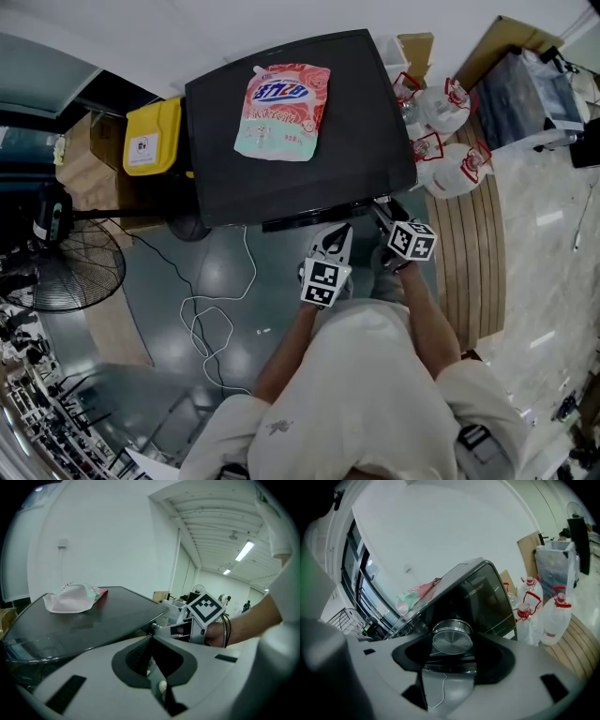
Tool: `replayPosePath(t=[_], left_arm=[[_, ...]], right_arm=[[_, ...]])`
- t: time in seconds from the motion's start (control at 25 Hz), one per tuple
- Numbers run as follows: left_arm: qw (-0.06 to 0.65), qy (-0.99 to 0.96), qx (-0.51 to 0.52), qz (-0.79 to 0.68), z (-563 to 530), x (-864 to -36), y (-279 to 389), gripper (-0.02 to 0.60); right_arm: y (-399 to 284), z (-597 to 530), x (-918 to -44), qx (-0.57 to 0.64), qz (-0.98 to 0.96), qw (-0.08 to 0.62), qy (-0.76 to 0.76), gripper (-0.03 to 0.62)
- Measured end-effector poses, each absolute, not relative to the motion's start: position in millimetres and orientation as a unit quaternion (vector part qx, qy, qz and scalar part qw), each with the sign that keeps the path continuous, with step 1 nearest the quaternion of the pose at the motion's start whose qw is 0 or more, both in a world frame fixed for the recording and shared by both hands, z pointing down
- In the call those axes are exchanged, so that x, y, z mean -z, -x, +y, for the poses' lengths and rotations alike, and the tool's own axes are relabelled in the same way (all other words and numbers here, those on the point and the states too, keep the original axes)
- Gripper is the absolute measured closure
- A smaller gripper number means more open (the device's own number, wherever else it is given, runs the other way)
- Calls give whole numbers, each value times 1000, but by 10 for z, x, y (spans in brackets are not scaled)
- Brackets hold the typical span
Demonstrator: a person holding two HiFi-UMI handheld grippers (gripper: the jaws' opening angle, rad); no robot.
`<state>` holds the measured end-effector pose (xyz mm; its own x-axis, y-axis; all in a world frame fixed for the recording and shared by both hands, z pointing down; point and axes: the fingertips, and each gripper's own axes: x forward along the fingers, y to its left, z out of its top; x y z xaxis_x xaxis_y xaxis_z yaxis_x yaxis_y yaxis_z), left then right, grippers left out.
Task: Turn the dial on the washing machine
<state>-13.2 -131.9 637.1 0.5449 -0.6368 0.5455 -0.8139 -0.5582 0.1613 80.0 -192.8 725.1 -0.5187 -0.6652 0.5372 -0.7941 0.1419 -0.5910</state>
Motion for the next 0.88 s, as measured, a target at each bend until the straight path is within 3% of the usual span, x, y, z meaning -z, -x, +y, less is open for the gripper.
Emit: replayPosePath(t=[0.88], left_arm=[[207,-854,-217,-424,-1331,-6380,117,568]], right_arm=[[-757,-1924,-7219,-532,-719,-31,-447,318]])
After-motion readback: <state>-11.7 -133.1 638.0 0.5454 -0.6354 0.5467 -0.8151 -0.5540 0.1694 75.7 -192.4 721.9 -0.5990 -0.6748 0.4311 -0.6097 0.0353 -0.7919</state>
